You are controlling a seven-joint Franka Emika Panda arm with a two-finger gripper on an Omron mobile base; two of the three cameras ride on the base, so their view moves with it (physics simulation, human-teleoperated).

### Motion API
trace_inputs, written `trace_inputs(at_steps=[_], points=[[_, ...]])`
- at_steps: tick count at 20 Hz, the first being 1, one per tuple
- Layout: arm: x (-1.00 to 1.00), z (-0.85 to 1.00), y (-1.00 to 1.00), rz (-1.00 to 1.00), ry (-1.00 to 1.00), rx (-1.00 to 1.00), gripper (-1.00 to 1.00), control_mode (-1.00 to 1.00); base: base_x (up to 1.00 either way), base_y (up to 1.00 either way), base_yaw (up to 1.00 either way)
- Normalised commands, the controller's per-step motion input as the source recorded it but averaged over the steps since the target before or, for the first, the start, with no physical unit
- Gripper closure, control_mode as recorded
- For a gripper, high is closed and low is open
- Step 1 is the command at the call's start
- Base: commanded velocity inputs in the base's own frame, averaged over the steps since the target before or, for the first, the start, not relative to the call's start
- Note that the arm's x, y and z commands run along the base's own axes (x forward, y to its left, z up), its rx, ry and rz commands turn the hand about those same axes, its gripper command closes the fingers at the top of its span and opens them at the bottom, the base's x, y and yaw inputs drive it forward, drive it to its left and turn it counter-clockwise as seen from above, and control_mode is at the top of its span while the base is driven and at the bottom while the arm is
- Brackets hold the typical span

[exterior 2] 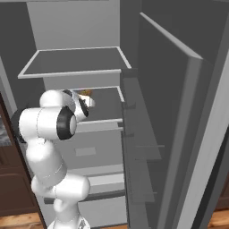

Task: Pick the banana and tangerine from the fridge and place them on the plate next to the blender to make a fruit smoothie.

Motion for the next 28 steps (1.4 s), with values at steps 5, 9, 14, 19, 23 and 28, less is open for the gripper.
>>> trace_inputs(at_steps=[5, 9, 14, 19, 23, 28], points=[[-1.00, 0.95, -0.07, 0.00, -0.08, 0.00, 1.00, -1.00, 0.00, 0.00, 0.00], [-1.00, 0.98, -0.13, 0.00, 0.00, 0.00, 1.00, -1.00, 0.00, 0.00, 0.00], [-1.00, 1.00, -0.13, 0.00, 0.04, 0.00, 1.00, -1.00, 0.00, 0.00, 0.00], [-1.00, 1.00, -0.04, 0.00, 0.19, 0.00, 1.00, -1.00, 0.00, 0.00, 0.00], [-1.00, 1.00, -0.01, 0.00, 0.39, 0.00, 1.00, -1.00, 0.00, 0.00, 0.00], [-0.86, 0.61, -0.05, 0.00, 0.54, -0.03, 1.00, -1.00, 0.00, 0.00, 0.00]])
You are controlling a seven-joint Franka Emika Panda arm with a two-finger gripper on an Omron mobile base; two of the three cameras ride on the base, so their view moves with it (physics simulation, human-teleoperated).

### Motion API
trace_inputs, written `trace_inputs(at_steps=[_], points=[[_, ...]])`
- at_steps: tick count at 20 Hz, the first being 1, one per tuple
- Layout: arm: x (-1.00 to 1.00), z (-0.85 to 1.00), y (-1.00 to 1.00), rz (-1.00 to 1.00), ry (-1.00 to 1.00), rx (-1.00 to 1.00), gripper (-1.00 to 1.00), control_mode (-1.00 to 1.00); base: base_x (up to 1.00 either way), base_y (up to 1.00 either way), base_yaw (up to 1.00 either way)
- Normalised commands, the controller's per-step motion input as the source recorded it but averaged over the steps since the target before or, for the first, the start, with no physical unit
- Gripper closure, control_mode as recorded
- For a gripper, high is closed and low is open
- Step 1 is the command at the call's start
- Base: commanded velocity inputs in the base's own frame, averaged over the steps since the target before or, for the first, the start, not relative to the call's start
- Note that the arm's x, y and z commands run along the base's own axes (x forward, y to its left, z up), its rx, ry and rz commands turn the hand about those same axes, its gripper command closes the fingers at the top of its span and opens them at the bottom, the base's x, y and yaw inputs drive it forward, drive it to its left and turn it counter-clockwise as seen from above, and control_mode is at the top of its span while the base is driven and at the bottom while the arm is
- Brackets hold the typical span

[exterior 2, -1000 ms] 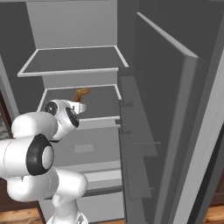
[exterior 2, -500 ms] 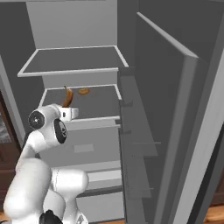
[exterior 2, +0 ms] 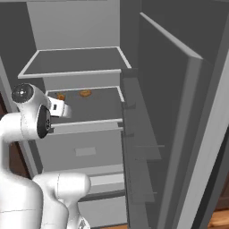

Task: Pick the banana and tangerine from the fridge and place them on the plate next to the blender to make a fruit smoothie.

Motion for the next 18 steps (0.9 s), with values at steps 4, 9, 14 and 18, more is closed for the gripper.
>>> trace_inputs(at_steps=[4, 9, 14, 18], points=[[-0.35, 0.00, -0.02, 0.00, 0.20, -0.05, 1.00, -1.00, 0.00, 0.00, 0.00], [-0.04, 0.00, 0.00, 0.00, 0.00, 0.00, 1.00, -1.00, 0.00, 0.00, 0.00], [-0.34, 0.00, 0.00, 0.00, 0.00, 0.00, 1.00, 1.00, -0.15, -0.01, 0.00], [0.00, 0.00, 0.00, 0.00, 0.00, 0.00, 1.00, 1.00, -0.79, 0.00, 0.41]])
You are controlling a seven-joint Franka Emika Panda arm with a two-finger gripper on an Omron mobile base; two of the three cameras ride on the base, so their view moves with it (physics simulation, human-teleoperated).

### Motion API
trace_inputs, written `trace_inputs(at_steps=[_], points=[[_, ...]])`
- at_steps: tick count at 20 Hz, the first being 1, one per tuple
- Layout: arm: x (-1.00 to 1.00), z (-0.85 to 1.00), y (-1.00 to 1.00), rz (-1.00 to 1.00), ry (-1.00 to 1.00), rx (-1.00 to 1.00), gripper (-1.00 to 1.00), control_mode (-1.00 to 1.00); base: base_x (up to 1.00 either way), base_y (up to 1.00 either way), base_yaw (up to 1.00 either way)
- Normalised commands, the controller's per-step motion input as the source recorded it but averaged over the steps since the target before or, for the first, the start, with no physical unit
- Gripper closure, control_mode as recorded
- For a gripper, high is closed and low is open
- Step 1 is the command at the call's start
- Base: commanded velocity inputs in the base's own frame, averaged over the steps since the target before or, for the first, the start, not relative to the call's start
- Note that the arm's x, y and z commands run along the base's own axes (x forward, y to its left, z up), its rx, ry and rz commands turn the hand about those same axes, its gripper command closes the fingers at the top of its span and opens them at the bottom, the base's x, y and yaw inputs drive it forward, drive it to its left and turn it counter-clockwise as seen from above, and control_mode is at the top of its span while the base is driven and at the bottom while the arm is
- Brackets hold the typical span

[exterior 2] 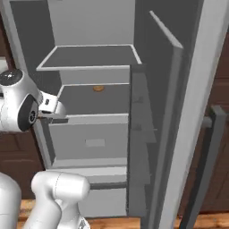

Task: Pick the banana and tangerine from the fridge and place them on the plate next to the blender to make a fruit smoothie.

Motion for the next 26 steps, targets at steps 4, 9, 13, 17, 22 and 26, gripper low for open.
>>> trace_inputs(at_steps=[4, 9, 13, 17, 22, 26], points=[[0.00, 0.00, 0.00, 0.00, 0.00, 0.00, 1.00, 1.00, -0.37, 0.29, 0.81], [0.00, 0.00, 0.00, 0.00, 0.00, 0.00, 1.00, 1.00, -0.21, 0.40, 0.94], [0.00, 0.00, 0.00, 0.00, 0.00, 0.00, 1.00, 1.00, -0.08, 0.47, 0.96], [0.00, 0.00, 0.00, 0.00, 0.00, 0.00, 1.00, 1.00, 0.00, 0.46, 0.94], [0.00, 0.00, 0.00, 0.00, 0.00, 0.00, 1.00, 1.00, 0.00, 0.34, 0.91], [0.00, 0.00, 0.00, 0.00, 0.00, 0.00, 1.00, 1.00, 0.00, 0.31, 0.94]])
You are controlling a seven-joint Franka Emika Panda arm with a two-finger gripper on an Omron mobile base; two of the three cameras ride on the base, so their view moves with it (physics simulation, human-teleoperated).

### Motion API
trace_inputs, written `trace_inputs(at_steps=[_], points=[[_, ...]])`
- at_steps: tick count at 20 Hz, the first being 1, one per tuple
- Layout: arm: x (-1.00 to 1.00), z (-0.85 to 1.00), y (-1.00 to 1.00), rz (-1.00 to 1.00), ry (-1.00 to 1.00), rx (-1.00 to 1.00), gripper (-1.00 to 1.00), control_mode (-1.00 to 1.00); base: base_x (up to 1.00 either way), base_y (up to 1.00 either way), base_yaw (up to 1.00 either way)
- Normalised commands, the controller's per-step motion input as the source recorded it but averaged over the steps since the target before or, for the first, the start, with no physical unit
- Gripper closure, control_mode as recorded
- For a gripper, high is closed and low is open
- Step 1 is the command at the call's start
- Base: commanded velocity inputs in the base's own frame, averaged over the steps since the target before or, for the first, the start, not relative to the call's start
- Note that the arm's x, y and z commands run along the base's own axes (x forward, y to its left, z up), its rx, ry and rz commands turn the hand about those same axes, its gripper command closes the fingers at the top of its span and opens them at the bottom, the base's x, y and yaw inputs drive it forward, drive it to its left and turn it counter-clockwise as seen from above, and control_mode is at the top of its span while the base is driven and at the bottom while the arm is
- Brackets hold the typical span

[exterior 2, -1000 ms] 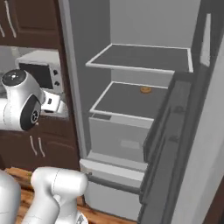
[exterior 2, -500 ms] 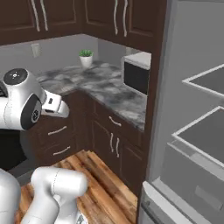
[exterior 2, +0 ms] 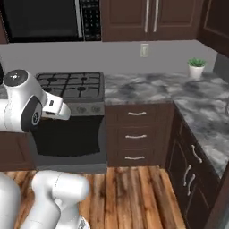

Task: Pick the banana and tangerine from the fridge and place them on the plate next to the blender to make a fruit smoothie.

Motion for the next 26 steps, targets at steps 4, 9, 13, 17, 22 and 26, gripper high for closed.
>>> trace_inputs(at_steps=[4, 9, 13, 17, 22, 26], points=[[0.00, 0.00, 0.00, 0.00, 0.00, 0.00, 1.00, 1.00, 0.00, 0.33, 0.93], [0.00, 0.00, 0.00, 0.00, 0.00, 0.00, 1.00, 1.00, 0.00, 0.30, 0.95], [0.00, 0.00, 0.00, 0.00, 0.00, 0.00, 1.00, 1.00, 0.00, 0.24, 0.99], [0.00, 0.00, 0.00, 0.00, 0.00, 0.00, 1.00, 1.00, 0.00, 0.15, 0.97], [0.00, 0.00, 0.00, 0.00, 0.00, 0.00, 1.00, 1.00, 0.35, 0.05, 0.85], [0.00, 0.00, 0.00, 0.00, 0.00, 0.00, 1.00, 1.00, 1.00, 0.14, 0.52]])
